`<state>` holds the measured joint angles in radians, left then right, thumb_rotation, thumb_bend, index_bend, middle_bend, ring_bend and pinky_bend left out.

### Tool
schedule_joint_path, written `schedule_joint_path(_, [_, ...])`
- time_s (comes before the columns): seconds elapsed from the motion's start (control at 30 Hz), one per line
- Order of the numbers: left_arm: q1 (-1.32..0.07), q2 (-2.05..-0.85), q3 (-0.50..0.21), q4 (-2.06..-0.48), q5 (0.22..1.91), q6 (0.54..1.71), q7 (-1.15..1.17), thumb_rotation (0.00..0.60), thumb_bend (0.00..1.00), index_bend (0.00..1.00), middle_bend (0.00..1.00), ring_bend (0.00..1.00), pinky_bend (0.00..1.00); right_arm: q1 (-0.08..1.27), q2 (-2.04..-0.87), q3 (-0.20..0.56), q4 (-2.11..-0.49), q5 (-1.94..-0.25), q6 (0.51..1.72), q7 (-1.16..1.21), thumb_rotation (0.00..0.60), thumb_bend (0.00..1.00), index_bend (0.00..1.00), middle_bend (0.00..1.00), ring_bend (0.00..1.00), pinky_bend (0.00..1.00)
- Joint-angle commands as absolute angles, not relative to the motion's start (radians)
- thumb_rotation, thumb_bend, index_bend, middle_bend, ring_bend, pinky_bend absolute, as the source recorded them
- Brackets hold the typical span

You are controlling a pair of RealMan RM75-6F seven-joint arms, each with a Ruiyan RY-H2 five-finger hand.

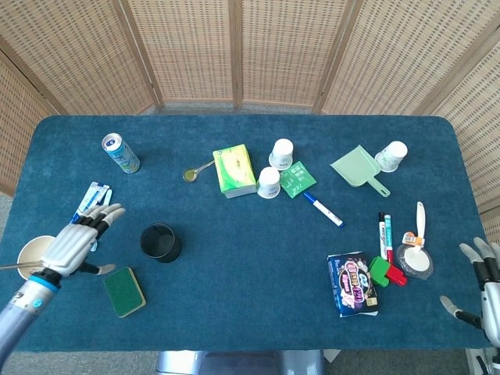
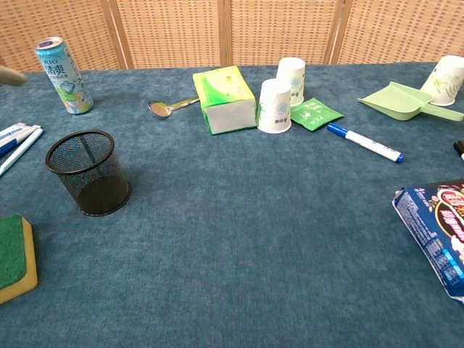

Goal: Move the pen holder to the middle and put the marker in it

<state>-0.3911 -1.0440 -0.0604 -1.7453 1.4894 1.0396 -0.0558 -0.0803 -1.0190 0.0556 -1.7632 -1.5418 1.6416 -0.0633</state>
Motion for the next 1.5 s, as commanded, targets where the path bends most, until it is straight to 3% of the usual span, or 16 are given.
schedule_joint_path(0.03, [-0.436, -1.068, -0.081, -1.788, 1.435, 0.990, 0.025, 0.600, 0.05, 0.00, 0.00, 0.00, 0.00, -0.080, -1.015, 0.057, -1.763, -1.541, 1.642, -0.054, 0.600, 0.00, 0.16, 0.00, 0.00, 0.05])
schedule_joint_path(0.53, [-0.558, -1.176, -0.102, -1.863, 1.138, 0.910, 0.391, 0.600, 0.05, 0.00, 0.00, 0.00, 0.01, -0.082, -0.997, 0.064, -1.757, -1.524, 1.640, 0.008, 0.600, 0.00, 0.17, 0.00, 0.00, 0.05])
schedule_joint_path(0.77, [-0.623, -1.258, -0.108, -1.848, 1.003, 0.952, 0.556, 0.600, 0.05, 0.02, 0.00, 0.00, 0.15, -0.086, -0.987, 0.072, -1.755, -1.506, 1.644, 0.038, 0.600, 0.00, 0.17, 0.00, 0.00, 0.04])
schedule_joint_path(0.83, [-0.635, -1.279, -0.110, -1.853, 0.967, 0.980, 0.596, 0.600, 0.05, 0.07, 0.06, 0.02, 0.24, -0.087, -0.983, 0.075, -1.754, -1.502, 1.645, 0.051, 0.600, 0.00, 0.17, 0.00, 0.00, 0.04])
schedule_joint_path(0.97, [-0.643, -1.323, -0.108, -1.849, 0.948, 1.052, 0.662, 0.600, 0.07, 0.22, 0.39, 0.29, 0.45, -0.088, -0.978, 0.077, -1.753, -1.498, 1.645, 0.067, 0.600, 0.00, 0.17, 0.00, 0.00, 0.04])
schedule_joint_path(1.07, [-0.655, -1.343, -0.105, -1.856, 0.914, 1.081, 0.707, 0.600, 0.09, 0.27, 0.47, 0.37, 0.48, -0.089, -0.974, 0.077, -1.752, -1.497, 1.644, 0.079, 0.600, 0.00, 0.17, 0.00, 0.00, 0.04])
schedule_joint_path(1.33, [-0.674, -1.352, -0.111, -1.881, 0.914, 1.095, 0.697, 0.600, 0.11, 0.30, 0.51, 0.41, 0.50, -0.090, -0.971, 0.077, -1.753, -1.498, 1.645, 0.087, 0.600, 0.00, 0.18, 0.00, 0.00, 0.04])
schedule_joint_path(1.5, [-0.679, -1.348, -0.134, -1.897, 1.062, 1.080, 0.564, 0.600, 0.11, 0.33, 0.51, 0.41, 0.50, -0.090, -0.972, 0.076, -1.753, -1.497, 1.642, 0.084, 0.600, 0.00, 0.18, 0.00, 0.00, 0.04])
